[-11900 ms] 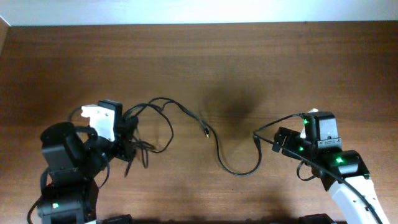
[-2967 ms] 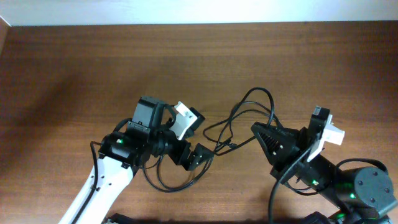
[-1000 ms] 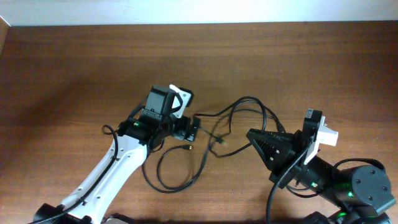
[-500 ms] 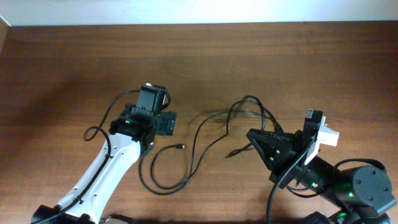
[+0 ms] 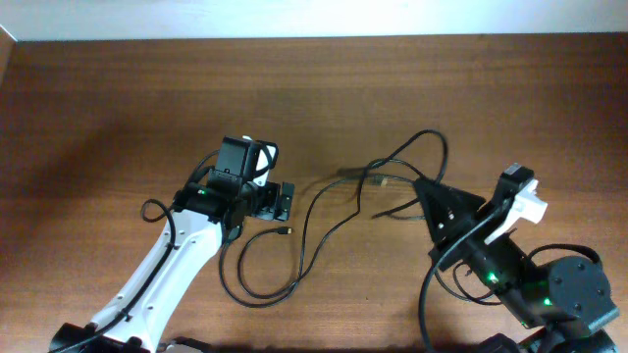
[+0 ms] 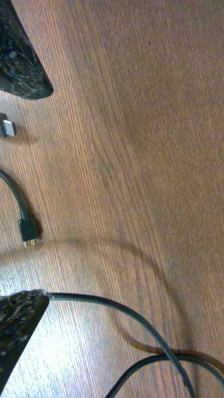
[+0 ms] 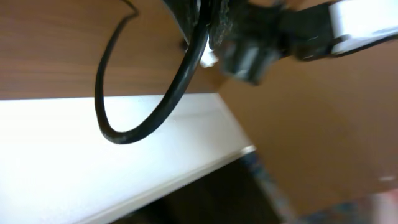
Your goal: Untangle cables
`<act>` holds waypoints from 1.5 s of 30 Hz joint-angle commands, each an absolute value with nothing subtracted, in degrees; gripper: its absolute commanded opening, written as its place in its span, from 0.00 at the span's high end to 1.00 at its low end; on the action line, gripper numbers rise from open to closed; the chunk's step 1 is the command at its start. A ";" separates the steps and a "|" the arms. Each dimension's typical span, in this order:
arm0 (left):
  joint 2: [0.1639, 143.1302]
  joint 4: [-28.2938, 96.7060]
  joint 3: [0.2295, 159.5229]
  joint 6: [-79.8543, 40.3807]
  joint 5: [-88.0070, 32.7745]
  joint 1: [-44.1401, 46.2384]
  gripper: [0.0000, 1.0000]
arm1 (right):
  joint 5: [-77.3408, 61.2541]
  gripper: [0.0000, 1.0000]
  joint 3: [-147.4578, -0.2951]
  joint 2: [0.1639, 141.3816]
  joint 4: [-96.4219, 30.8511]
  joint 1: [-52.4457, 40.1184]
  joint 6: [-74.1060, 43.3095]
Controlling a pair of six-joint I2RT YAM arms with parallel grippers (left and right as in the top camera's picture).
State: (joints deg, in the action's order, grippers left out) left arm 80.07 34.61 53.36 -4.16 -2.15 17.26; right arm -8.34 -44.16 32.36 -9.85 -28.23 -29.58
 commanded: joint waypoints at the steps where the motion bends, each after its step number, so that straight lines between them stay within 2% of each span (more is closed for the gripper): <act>1: 80.29 34.81 54.00 -4.73 -3.68 17.08 0.01 | 4.91 0.96 -45.34 31.97 -10.83 -28.49 -24.80; 6: 80.31 34.81 54.00 -4.73 -3.68 17.08 0.01 | 14.66 0.96 -45.34 31.97 -12.62 -28.49 -22.68; 7: 80.29 34.81 54.00 -4.73 -3.68 17.08 0.01 | 17.93 0.96 -45.34 31.97 -13.19 -28.49 -22.68; 8: 80.29 34.81 54.00 -4.73 -3.68 17.08 0.01 | 26.81 0.96 -45.32 31.97 -14.74 -28.49 -22.68; 11: 80.31 34.81 54.00 -4.73 -3.68 17.08 0.01 | 35.44 0.96 -45.32 31.97 -16.10 -28.49 -22.68; 22: 80.29 34.81 54.00 -4.73 -3.68 17.08 0.01 | 58.63 0.96 -45.32 32.67 -22.35 -28.16 -20.60; 30: 80.29 34.81 54.00 -4.73 -3.68 17.08 0.01 | 58.65 0.96 -45.32 36.69 -24.27 -21.04 -18.50; 35: 80.31 34.81 54.00 -4.73 -3.68 17.08 0.01 | 48.58 0.96 -45.34 37.98 -24.34 -18.68 -19.11; 41: 80.31 34.81 54.00 -4.73 -3.68 17.08 0.01 | 46.70 0.96 -45.34 37.98 -27.14 -18.68 -30.04; 45: 80.31 34.81 54.00 -4.73 -3.68 17.08 0.01 | 49.34 0.96 -45.34 39.29 -27.31 -18.37 -30.52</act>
State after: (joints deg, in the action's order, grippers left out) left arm 80.07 34.74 53.36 -4.19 -3.05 17.26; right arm 47.66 -44.27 38.37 -27.11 -19.03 -27.97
